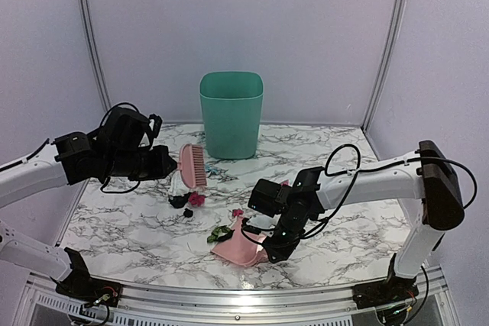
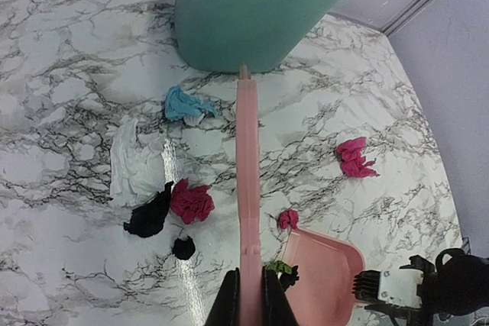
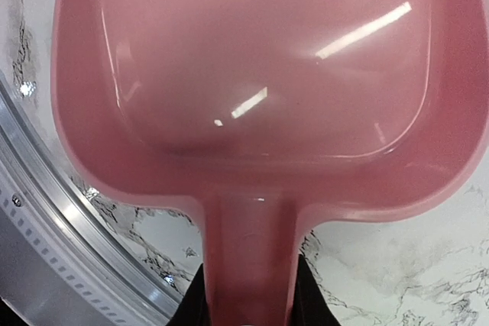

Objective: Sweep away the paper scraps from the table

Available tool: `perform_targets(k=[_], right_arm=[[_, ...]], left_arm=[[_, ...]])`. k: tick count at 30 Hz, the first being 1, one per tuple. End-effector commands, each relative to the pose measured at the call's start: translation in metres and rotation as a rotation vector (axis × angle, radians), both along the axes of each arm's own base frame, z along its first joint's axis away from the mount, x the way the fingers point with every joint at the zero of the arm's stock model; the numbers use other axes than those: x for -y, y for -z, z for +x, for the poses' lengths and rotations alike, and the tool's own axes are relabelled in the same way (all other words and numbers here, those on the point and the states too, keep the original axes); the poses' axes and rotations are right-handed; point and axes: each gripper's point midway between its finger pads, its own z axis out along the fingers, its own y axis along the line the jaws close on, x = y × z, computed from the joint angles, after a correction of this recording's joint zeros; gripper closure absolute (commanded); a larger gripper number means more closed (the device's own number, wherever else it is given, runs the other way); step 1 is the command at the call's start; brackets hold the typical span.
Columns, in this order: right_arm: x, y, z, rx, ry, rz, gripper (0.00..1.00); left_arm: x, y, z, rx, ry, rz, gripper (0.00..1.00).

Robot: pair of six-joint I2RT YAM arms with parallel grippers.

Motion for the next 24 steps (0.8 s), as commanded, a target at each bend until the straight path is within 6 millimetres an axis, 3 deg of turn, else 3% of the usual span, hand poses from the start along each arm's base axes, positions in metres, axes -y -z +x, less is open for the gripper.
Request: perform_targets(k=[1,8,12,16,19,22,24], right_arm=[[0.002,-0.004,-0.006,-0.025,-0.001,-0.01,1.0],[-0.005,-0.005,-0.001,-0.013,0.017,0.004,1.0],[-0.005,-0.002,0.0,-0.018,0.021,0.003,1.0],[0.007,-0.007,0.014,0.007,0.088,0.002,1.0],[0.013,-0.029,0.022,0.032,0.152,0.059,1.0],[0.015,-0.056,0.019,0.042,0.18,0.141,1.0],[0.02,-0.062,0.012,0.025,0.188,0.156,1.0]], left_arm=[[-0.01,-0.044,0.005,0.109,-0.004,0.002,1.0],[-0.026,-0.064,0.037,0.235,-0.084,0.167,1.0],[-0.029,-0.056,0.064,0.255,-0.108,0.282,1.0],[-0.02,-0.043,0.089,0.228,-0.099,0.319,1.0],[0.0,-0.04,0.092,0.207,-0.044,0.261,1.0],[0.039,-0.047,0.082,0.209,0.108,0.075,1.0],[0.071,-0.051,0.073,0.198,0.231,-0.067,1.0]])
